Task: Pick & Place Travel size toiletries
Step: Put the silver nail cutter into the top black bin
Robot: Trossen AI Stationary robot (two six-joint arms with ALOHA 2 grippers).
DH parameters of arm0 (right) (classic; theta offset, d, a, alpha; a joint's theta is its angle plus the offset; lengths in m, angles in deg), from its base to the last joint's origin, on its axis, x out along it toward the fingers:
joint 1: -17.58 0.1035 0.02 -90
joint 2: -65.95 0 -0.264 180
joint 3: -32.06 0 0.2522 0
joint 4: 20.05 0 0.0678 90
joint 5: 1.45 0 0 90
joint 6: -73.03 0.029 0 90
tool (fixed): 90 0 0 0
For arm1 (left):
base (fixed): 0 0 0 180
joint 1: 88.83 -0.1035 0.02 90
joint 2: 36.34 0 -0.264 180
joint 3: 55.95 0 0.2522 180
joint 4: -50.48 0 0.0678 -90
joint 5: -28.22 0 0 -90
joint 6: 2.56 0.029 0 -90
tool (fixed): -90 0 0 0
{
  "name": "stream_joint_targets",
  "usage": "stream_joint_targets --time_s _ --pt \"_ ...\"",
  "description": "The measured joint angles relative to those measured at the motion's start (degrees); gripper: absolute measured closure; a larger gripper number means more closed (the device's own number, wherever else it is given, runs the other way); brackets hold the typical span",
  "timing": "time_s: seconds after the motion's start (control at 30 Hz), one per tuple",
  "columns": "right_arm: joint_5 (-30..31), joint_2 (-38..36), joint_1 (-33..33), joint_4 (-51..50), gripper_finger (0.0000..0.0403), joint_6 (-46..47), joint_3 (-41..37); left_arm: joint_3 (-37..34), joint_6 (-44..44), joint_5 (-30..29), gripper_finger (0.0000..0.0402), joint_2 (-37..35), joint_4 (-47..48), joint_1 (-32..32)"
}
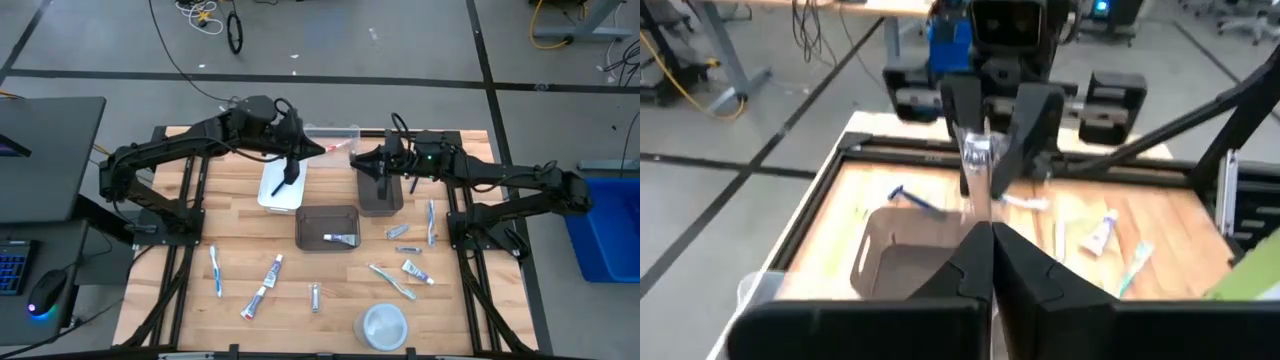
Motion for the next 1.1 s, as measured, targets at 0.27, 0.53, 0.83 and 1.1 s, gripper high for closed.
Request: stream_joint_targets --time_s 0.27,0.53,0.83,1.1 --pt "0.1 -4.2 -3.9 -18.7 0.0338 -4.4 0.0 0.0 2.2 -0.4 0.0398 -2.3 6.6 -1.0" --pt "0.1 -3.6 -8.2 -30.3 0.0339 -8.8 0.0 0.0 2.7 0.0 0.0398 -2.9 8.3 -2.1" --pt "-1.5 -0.1 -11.5 -32.1 0.0339 -10.9 -2.4 0.0 2.7 0.2 0.0398 -2.9 8.2 -2.3" --pt "-1.5 4.8 -13.3 -29.4 0.0339 -11.8 -6.3 0.0 2.5 0.2 0.0398 -2.9 8.0 -2.2"
